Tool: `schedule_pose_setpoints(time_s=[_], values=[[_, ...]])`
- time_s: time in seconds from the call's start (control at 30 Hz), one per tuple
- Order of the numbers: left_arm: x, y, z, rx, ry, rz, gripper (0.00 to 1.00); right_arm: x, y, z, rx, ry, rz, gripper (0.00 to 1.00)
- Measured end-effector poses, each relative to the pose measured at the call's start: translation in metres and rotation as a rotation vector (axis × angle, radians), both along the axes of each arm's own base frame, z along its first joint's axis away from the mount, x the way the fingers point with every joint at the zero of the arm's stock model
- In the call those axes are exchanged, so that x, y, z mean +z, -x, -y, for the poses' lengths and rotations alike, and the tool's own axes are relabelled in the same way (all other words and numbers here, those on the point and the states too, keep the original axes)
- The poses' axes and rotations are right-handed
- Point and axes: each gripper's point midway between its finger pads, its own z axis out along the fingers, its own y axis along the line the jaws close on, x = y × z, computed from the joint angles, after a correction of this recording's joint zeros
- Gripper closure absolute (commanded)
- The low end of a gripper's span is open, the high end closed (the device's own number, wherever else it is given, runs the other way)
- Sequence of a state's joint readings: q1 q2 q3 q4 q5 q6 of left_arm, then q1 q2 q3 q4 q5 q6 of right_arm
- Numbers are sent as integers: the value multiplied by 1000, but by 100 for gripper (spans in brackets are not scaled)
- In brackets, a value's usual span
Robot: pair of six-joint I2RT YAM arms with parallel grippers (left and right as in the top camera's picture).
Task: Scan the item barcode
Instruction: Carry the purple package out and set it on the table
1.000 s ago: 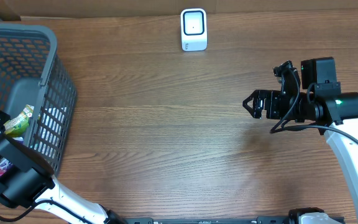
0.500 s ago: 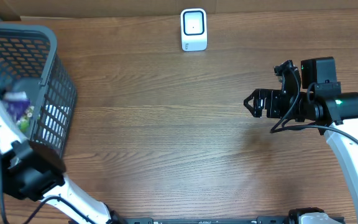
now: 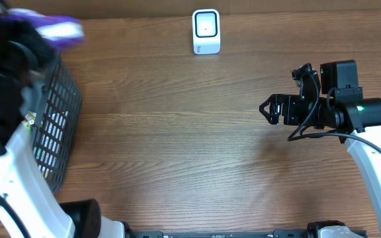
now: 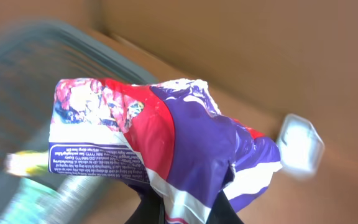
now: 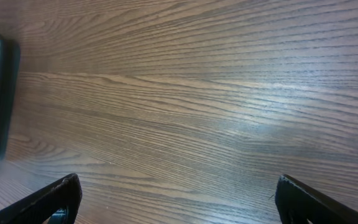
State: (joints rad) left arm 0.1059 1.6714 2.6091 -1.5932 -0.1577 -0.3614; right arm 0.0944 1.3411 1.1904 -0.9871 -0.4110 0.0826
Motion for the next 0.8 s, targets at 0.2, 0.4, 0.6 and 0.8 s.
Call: schedule_pose_setpoints(time_s=[0.2,0.4,0.6,0.8], values=[[-68,-12,108,-357,58,-259,96,0,0,0,0,0,0,0],[-198,-39,175,-515,87,-627,96,0,0,0,0,1,0,0],[-304,-34,204,-598,104,-911,96,0,0,0,1,0,0,0],[-348,-27,217,-657,109,-1047,46,0,0,0,0,0,1,0]])
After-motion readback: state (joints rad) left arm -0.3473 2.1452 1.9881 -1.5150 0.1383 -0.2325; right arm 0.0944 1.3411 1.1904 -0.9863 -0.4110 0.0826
